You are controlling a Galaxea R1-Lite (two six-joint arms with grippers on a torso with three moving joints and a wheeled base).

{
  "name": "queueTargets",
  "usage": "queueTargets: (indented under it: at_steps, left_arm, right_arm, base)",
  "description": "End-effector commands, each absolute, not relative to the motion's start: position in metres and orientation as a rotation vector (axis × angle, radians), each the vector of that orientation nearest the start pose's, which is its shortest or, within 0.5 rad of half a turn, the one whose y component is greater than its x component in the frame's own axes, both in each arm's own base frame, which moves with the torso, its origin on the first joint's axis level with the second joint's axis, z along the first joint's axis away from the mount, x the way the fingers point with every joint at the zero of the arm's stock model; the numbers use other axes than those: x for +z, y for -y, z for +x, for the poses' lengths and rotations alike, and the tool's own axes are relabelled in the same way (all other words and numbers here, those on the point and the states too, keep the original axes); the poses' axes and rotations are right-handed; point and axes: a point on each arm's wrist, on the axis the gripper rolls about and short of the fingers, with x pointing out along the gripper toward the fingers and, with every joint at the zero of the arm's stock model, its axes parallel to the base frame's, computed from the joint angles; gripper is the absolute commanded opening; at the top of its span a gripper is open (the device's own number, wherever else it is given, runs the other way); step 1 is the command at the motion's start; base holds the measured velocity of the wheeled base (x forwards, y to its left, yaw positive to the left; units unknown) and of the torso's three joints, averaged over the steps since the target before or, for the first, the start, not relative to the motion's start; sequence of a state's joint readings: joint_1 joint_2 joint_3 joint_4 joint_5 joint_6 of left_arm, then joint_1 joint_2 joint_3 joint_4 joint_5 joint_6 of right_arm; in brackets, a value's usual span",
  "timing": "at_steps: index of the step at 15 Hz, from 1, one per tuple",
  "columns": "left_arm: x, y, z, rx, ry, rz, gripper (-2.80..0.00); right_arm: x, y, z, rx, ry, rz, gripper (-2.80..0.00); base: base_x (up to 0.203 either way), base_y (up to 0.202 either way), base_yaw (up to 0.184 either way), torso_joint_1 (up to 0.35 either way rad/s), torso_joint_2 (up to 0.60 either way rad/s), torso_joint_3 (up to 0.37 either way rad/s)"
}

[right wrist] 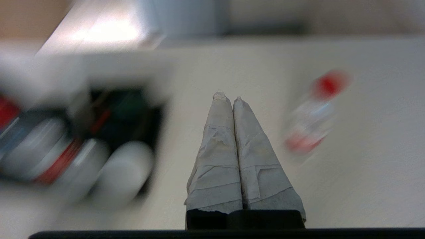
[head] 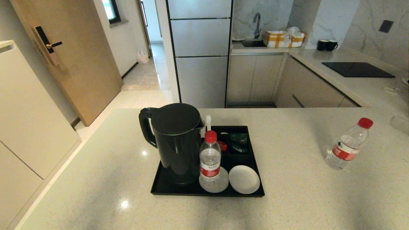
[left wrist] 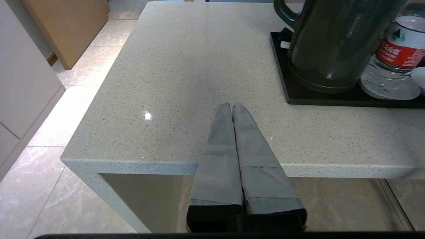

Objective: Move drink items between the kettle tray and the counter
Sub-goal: Pick up the kettle

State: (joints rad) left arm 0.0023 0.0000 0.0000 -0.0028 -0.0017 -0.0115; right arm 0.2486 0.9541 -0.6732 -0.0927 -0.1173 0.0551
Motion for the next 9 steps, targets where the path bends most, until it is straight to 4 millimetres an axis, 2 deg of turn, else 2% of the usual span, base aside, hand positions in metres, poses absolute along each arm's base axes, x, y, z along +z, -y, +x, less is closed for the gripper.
queueTargets:
  at_steps: [1,2,5,9]
  left_arm:
    - [0.0758,0.0001,-0.0227,0.002,0.002,-0.012,-2.8]
    - [0.0758,0.0001,-0.0227,0.002,0.002,-0.012,-2.8]
    - [0.0758,0.0001,-0.0227,0.002,0.002,-0.012,-2.8]
    - [0.0758,0.0001,-0.0227,0.002,0.002,-0.012,-2.8]
  right_arm:
    - [0.2485,-0.0296,0.0764,0.275,-0.242,-0.003,-2.8]
    - [0.246,-0.03,0.0687,0.319,-0.263,-0.012,-2.8]
    - [0.2439,-0.0296,0.0669,0.321,-0.273,-0.024,-2.8]
    - [0.2437,-0.0234,0.0713,0.147,-0.265,-0.041,-2.8]
  base:
    - [0.0,0.0,0.0,0.0,0.0,0.0]
    - [0.0,0.0,0.0,0.0,0.0,0.0]
    - [0.0,0.0,0.0,0.0,0.0,0.0]
    - [0.0,0.0,0.0,0.0,0.0,0.0]
